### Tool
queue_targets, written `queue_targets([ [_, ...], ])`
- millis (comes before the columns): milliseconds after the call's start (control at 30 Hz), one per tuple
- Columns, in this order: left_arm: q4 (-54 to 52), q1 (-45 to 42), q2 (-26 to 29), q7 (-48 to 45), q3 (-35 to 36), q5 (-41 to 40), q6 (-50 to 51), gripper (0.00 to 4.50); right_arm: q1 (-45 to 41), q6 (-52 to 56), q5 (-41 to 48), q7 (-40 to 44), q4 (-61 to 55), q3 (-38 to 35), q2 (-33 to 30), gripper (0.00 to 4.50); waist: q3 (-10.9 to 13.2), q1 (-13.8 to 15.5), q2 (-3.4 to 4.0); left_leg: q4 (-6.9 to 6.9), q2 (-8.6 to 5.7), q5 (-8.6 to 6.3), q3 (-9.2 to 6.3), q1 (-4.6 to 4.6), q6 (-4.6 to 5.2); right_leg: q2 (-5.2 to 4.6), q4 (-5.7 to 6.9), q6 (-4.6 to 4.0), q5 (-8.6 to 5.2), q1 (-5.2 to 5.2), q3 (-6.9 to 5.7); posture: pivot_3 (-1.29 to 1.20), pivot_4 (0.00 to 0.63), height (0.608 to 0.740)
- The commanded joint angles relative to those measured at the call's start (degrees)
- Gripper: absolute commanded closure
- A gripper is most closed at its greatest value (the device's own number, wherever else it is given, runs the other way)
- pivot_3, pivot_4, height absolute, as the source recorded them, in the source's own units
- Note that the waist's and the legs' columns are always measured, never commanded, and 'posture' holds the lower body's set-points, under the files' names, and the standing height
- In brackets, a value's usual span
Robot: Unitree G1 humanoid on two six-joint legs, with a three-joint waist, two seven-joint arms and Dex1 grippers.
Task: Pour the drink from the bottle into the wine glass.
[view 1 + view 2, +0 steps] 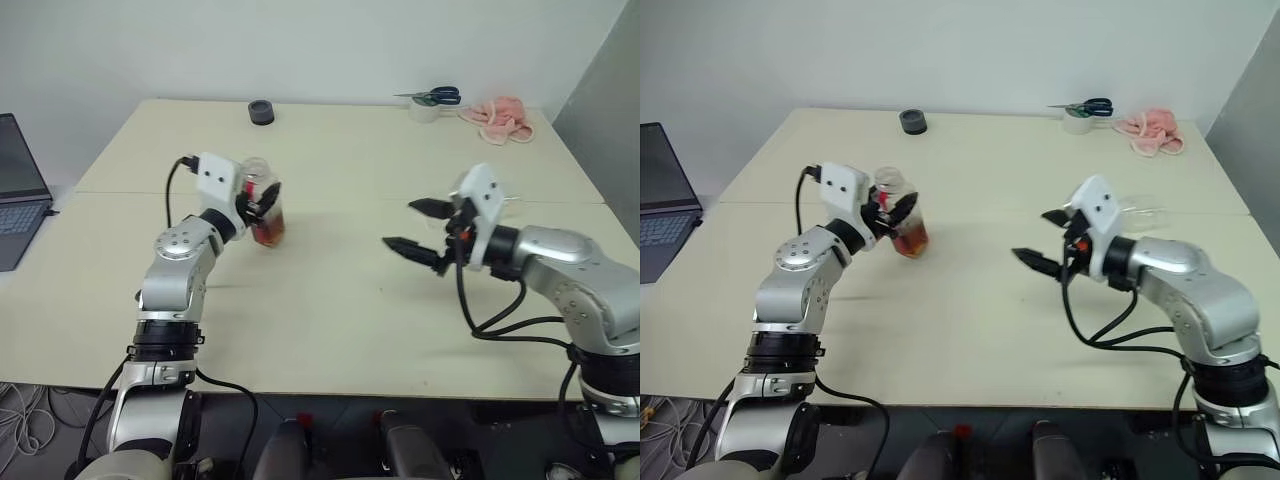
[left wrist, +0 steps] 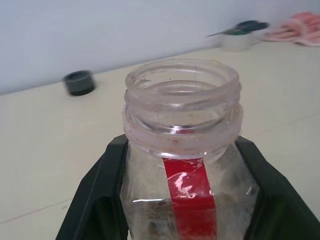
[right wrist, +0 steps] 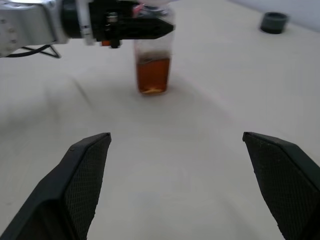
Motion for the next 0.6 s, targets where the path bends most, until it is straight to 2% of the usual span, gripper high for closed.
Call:
queue_targets([
  [33, 5.0, -4.0, 1.4, 3.4, 2.9, 1.3, -5.5, 2.35, -2.9, -0.9, -1.5, -1.8, -0.8, 3.9, 3.7, 0.0, 0.0, 0.3, 0.0, 0.0, -0.01, 0.0, -0.01, 0.0, 0.0, -0.02, 0.0, 0.0, 0.0, 0.0, -0.02, 0.0, 0.15, 0.74],
  [200, 10.1, -5.5, 1.5, 4.2, 3.0, 1.7, -8.3, 2.35, -4.3, -1.5, -3.5, -1.6, -0.3, 7.5, 6.3, 0.0, 0.0, 0.7, -0.01, -0.04, -0.03, 0.0, -0.12, -0.08, -0.03, -0.26, -0.01, -0.01, 0.0, -0.04, -0.19, 0.0, 0.15, 0.74],
  [400, 8.1, -2.6, 0.7, 5.7, 4.5, 0.3, -6.1, 2.35, -6.0, -2.1, -5.9, -4.1, 2.0, 7.6, 9.4, 0.0, 0.0, 0.5, -0.01, -0.05, -0.04, 0.0, -0.05, -0.07, -0.03, -0.39, -0.02, 0.01, 0.01, -0.04, -0.17, 0.0, 0.15, 0.74],
  [467, 7.5, -2.1, 0.4, 6.1, 4.9, -0.1, -5.4, 1.61, -6.1, -2.2, -6.3, -4.2, 2.3, 7.5, 9.7, 0.0, 0.0, 0.4, -0.01, -0.04, -0.05, 0.01, -0.07, -0.04, -0.04, -0.35, 0.06, 0.0, 0.01, -0.04, -0.19, 0.0, 0.15, 0.74],
  [600, 4.8, -0.6, 0.8, 6.6, 5.0, -0.4, -4.1, 0.42, -6.1, -2.3, -7.0, -3.8, 2.4, 8.1, 10.0, 0.0, 0.0, 0.4, 0.0, -0.05, -0.05, 0.01, -0.09, -0.01, -0.04, -0.28, 0.1, 0.0, 0.01, -0.05, -0.22, 0.0, 0.15, 0.74],
])
